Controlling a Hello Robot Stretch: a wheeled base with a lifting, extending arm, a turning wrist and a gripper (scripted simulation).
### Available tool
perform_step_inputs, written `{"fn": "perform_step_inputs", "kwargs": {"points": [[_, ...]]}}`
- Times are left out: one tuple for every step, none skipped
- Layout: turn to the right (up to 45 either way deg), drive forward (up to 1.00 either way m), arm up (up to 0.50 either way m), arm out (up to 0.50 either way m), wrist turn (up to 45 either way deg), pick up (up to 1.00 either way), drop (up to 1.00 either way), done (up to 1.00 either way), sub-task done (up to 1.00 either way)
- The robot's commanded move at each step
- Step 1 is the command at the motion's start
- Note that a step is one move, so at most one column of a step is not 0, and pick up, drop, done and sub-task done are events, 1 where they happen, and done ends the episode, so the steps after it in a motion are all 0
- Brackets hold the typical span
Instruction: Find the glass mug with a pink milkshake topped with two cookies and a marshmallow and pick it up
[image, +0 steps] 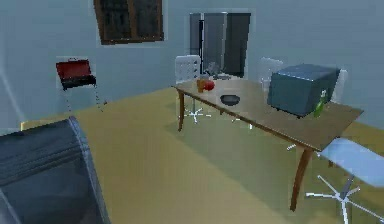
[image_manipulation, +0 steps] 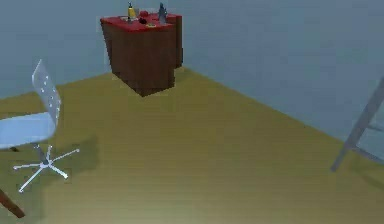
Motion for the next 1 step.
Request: {"fn": "perform_step_inputs", "kwargs": {"points": [[0.0, 1.00, 0.00, 0.00, 0.0, 0.00, 0.00, 0.00, 0.00]]}}
